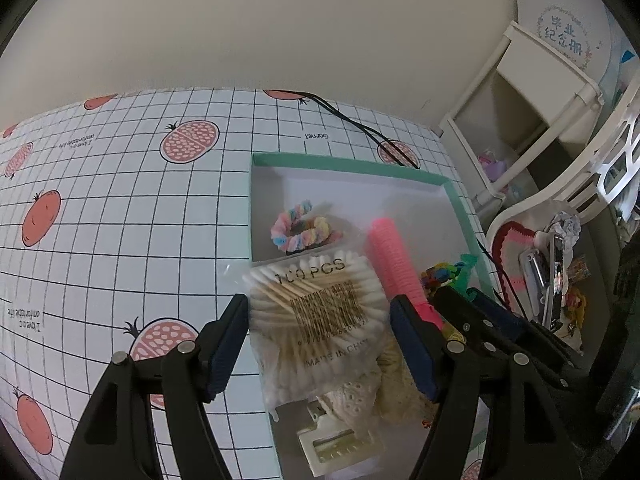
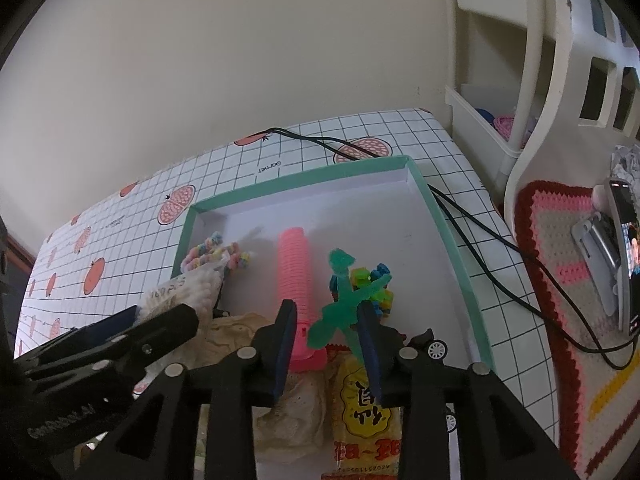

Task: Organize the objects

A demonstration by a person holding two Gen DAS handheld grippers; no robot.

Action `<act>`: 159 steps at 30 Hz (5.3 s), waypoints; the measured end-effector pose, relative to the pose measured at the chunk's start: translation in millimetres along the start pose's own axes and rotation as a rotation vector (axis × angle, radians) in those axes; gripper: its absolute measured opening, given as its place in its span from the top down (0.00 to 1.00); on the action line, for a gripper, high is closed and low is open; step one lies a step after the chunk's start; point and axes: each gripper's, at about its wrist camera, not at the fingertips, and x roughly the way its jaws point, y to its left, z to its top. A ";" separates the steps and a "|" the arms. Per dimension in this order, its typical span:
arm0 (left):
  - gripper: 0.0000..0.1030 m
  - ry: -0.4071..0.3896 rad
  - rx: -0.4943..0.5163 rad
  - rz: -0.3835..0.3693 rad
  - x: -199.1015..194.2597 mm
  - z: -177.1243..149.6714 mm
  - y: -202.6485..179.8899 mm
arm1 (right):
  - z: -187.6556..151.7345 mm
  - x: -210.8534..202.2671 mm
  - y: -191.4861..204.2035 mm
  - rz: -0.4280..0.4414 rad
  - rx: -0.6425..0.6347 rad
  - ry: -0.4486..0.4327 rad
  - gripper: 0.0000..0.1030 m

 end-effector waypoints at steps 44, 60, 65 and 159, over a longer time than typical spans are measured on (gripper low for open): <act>0.00 -0.138 -0.072 0.220 -66.4 -33.2 56.3 | -21.0 -45.1 13.1 -0.011 -0.046 -0.074 0.00; 0.00 -0.172 -0.123 0.253 -114.2 -91.8 64.8 | -73.6 -110.4 21.6 0.003 -0.022 -0.108 0.00; 0.00 -0.168 -0.108 0.231 -123.2 -123.8 62.8 | -99.6 -123.7 27.1 0.006 -0.034 -0.096 0.00; 0.00 -0.013 -0.023 0.346 -94.2 -252.4 94.8 | -239.7 -82.9 29.3 -0.145 -0.108 0.086 0.00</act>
